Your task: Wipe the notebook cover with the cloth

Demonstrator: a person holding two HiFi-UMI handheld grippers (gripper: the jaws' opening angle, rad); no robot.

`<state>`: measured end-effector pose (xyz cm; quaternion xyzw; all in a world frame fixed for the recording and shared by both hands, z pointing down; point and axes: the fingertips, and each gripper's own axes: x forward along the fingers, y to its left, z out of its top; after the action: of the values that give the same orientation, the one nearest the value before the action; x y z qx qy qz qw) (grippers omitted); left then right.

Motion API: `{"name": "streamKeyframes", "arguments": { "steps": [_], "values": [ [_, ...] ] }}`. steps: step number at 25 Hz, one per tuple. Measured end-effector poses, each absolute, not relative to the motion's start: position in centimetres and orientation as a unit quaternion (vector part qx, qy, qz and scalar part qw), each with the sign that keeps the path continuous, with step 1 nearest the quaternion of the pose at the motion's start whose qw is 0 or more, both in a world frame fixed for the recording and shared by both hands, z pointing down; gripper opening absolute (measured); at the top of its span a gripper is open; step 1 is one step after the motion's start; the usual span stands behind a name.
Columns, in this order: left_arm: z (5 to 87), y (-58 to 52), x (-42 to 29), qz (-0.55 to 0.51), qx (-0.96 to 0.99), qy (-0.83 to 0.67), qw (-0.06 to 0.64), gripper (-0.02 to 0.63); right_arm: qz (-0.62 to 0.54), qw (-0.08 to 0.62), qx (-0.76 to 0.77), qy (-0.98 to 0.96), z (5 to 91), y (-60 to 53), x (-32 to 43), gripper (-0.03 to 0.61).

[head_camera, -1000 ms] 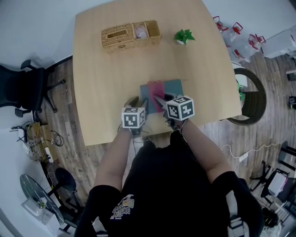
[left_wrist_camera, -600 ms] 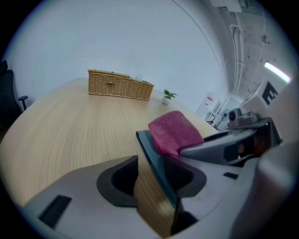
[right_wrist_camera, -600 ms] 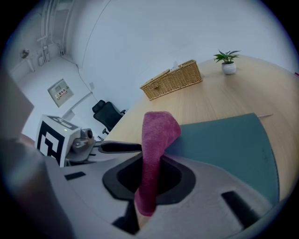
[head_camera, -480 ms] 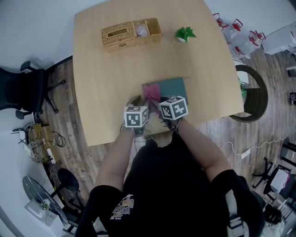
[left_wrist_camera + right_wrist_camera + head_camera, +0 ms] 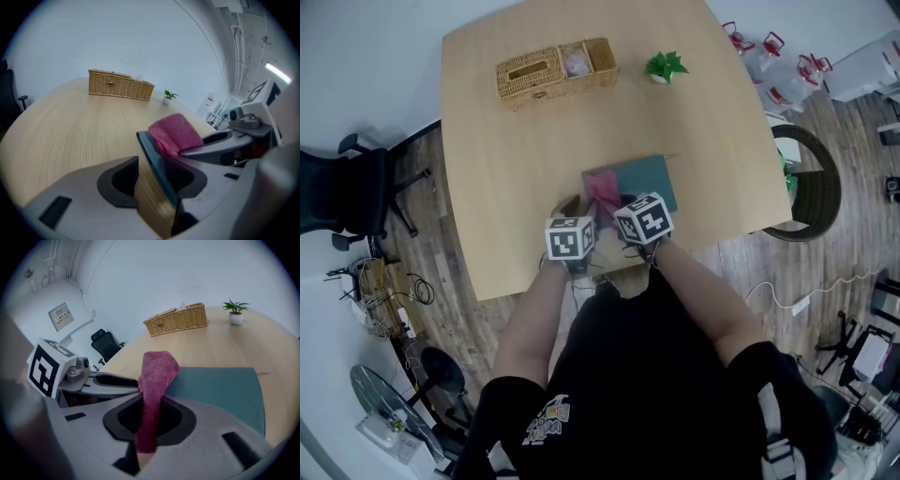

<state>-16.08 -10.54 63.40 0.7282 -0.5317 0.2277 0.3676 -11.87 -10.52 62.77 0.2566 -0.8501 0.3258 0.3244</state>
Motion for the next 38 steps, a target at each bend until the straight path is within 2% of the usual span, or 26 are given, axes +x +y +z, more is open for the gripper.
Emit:
{"name": "streamKeyframes", "arguments": {
  "steps": [14,38],
  "values": [
    [63.3,-10.7,-16.0,0.229,0.728,-0.534,0.364,0.172,0.303,0.336,0.264,-0.851,62.8,-11.8,-8.3,0.061],
    [63.2,-10.6,-15.8,0.229,0.728,-0.535,0.363,0.172,0.358,0.284,0.374,-0.807,62.9,-15.5,4.3,0.061]
  ]
}}
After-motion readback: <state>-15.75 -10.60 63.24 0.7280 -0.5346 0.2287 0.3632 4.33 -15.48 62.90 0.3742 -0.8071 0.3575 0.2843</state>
